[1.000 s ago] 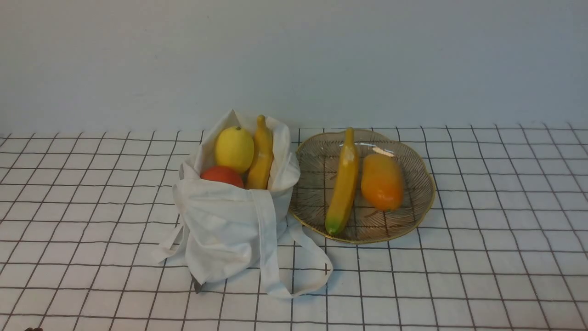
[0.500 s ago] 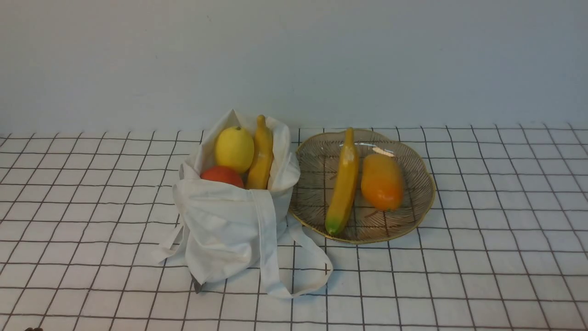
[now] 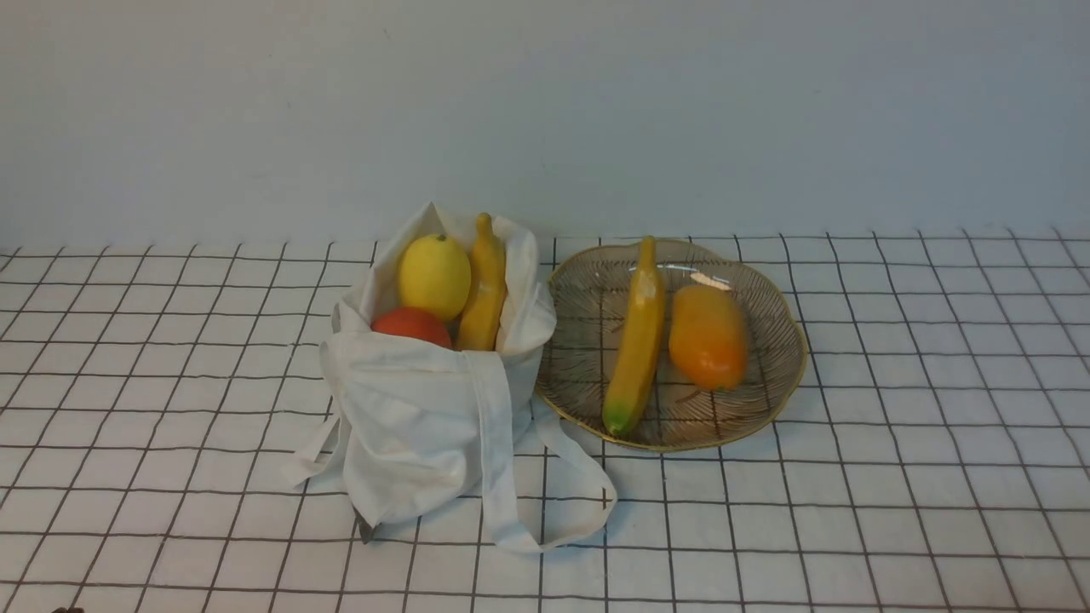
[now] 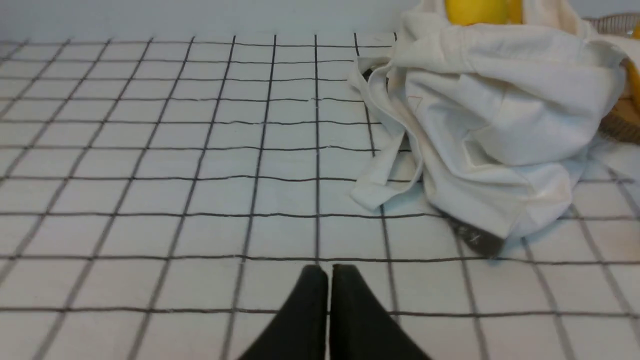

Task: Take the fruit out of the bag on the white checkered tablecloth and place them on the plate.
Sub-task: 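Reach into the bag and grasp the lemon with the left gripper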

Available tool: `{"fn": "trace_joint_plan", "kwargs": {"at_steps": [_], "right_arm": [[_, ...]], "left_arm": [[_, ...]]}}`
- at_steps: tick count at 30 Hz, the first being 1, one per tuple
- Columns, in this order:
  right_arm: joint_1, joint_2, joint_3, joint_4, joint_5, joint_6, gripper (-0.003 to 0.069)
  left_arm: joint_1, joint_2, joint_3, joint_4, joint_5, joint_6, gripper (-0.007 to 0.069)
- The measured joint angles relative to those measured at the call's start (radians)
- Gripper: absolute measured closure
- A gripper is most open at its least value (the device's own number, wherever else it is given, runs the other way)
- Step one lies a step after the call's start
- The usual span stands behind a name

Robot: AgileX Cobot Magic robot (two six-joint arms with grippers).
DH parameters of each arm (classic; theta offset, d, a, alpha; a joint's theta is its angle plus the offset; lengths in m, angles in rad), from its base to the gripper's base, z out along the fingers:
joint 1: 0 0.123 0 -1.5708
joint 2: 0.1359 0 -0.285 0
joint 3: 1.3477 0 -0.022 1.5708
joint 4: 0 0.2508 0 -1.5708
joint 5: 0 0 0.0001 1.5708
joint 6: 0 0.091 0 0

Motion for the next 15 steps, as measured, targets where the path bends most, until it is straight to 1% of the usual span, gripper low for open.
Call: {"fn": "trace_joint_plan", "kwargs": {"at_steps": [1,3,4,5,7,8,10,12,15], "right_arm": [[0.0,0.0,0.0,0.0,0.0,0.0,0.0674],[0.0,0.0,0.0,0.0,0.0,0.0,0.0674],[0.0,0.0,0.0,0.0,0.0,0.0,0.0674],[0.0,0.0,0.0,0.0,0.0,0.0,0.0674],[0.0,0.0,0.0,0.0,0.0,0.0,0.0674],[0.0,0.0,0.0,0.0,0.0,0.0,0.0674],[0.0,0.0,0.0,0.0,0.0,0.0,0.0674],[0.0,0.0,0.0,0.0,0.0,0.0,0.0674],[0.0,0.0,0.0,0.0,0.0,0.0,0.0674]], "left_arm": [[0.0,0.0,0.0,-0.049,-0.001,-0.034,0.0632],[0.0,0.0,0.0,-0.262,-0.001,-0.171,0.0632],[0.0,0.0,0.0,-0.318,-0.002,-0.204,0.0632],[0.0,0.0,0.0,-0.429,-0.011,-0.259,0.0632],[0.0,0.0,0.0,-0.519,-0.036,-0.287,0.0632],[0.0,0.0,0.0,-0.524,-0.036,-0.287,0.0632],[0.0,0.0,0.0,-0.547,-0.097,-0.249,0.0632],[0.0,0.0,-0.001,-0.576,-0.12,-0.211,0.0632],[0.0,0.0,-0.046,-0.623,-0.085,-0.157,0.0632]]}}
